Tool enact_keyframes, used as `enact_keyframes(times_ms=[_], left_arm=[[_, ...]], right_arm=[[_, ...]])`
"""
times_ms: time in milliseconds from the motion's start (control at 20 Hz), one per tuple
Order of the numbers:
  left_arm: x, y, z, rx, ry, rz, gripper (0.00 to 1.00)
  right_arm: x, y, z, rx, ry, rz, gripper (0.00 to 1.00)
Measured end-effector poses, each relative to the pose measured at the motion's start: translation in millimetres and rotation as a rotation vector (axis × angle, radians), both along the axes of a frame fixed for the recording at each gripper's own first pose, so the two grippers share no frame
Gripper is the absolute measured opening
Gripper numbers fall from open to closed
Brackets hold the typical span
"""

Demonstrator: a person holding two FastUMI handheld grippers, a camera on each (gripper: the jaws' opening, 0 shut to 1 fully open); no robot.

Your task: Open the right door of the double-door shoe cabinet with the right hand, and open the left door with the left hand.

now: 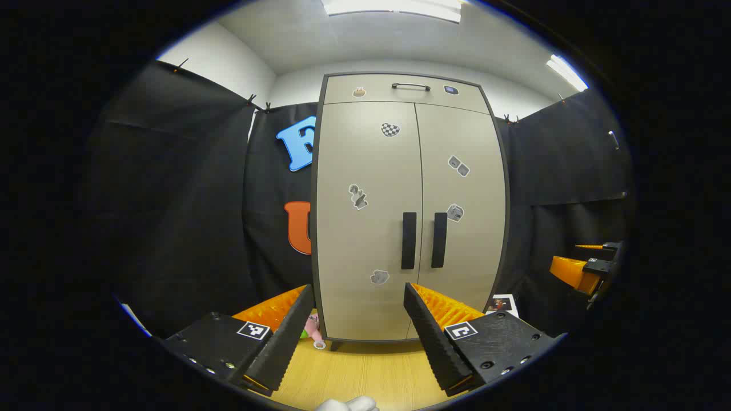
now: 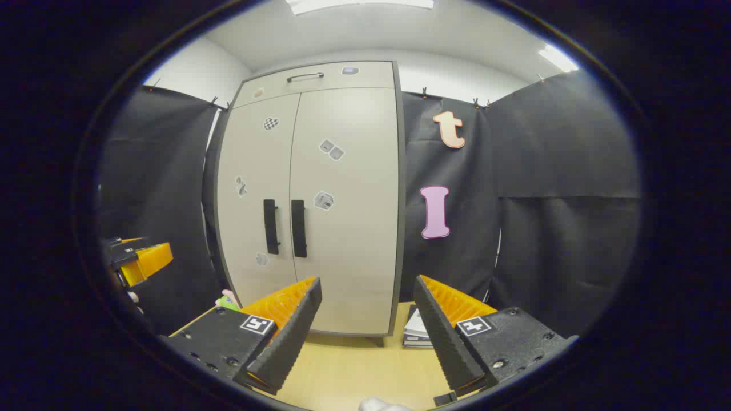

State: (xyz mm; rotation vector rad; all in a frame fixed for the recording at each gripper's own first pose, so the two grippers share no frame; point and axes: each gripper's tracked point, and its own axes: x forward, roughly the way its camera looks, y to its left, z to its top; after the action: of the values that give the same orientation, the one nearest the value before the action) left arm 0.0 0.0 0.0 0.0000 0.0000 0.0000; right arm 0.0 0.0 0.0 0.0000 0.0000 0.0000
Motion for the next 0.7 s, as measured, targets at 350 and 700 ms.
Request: enact_keyframes(times_ms=[350,700], left_arm=[[2,2,0,0.028,-0.001,-0.008,0.95],[1,8,4,0.044,-0.017,-0.007,0.94]], right_arm=[[3,-1,-7,-0.005,0.001,-0.01,1.0],[6,11,-10,-0.018,0.001,0.006,1.0]])
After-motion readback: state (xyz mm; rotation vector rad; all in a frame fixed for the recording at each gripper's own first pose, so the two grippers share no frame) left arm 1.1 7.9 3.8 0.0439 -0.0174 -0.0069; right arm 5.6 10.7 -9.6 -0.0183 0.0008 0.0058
